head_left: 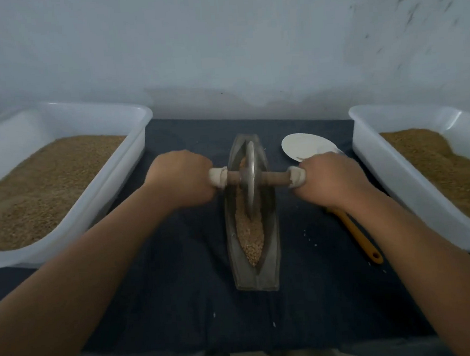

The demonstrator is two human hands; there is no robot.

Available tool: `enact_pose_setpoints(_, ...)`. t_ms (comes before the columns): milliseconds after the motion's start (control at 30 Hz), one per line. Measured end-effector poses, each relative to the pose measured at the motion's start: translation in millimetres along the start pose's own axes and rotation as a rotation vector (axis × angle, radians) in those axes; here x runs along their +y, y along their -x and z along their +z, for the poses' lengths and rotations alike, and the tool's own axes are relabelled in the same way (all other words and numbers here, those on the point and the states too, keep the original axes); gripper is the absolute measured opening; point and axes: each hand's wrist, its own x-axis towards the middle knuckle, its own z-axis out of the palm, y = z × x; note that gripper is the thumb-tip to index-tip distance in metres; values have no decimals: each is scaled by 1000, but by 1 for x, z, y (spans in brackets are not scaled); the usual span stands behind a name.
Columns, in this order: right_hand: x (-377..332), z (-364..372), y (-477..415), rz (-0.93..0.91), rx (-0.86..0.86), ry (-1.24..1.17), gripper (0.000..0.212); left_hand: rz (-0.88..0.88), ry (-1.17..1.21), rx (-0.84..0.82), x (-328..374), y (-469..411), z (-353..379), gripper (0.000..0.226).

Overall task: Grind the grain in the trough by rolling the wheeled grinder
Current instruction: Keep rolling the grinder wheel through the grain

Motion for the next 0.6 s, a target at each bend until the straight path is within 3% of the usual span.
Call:
enact_pose_setpoints(100, -5, 2, -32, 16, 172, 30, 39, -86, 62, 18, 0, -34, 6, 32)
enact_pose_setpoints(167, -5, 1, -42, 38, 128, 44, 37, -103, 85, 35, 1, -39, 7, 39)
enact_pose_setpoints(267, -1, -2, -28, 6, 61, 23, 28, -59, 58, 22, 4, -17, 1, 30)
enact_pose_setpoints(400, 8, -10, 23, -74, -310, -78, 33, 73, -39, 91, 4, 43, -5, 25)
enact_pose_setpoints(467, 8, -15, 37, -91, -415, -137, 36, 121, -57, 133, 3, 58, -5, 26)
enact_pose_setpoints(533, 7, -9, 32, -77, -357, -117, 37, 110, -52, 95, 1, 51, -4, 25)
enact_pose_setpoints(600, 2, 3, 14, -19, -101, 2, 39, 38, -10, 40, 2, 26, -3, 25)
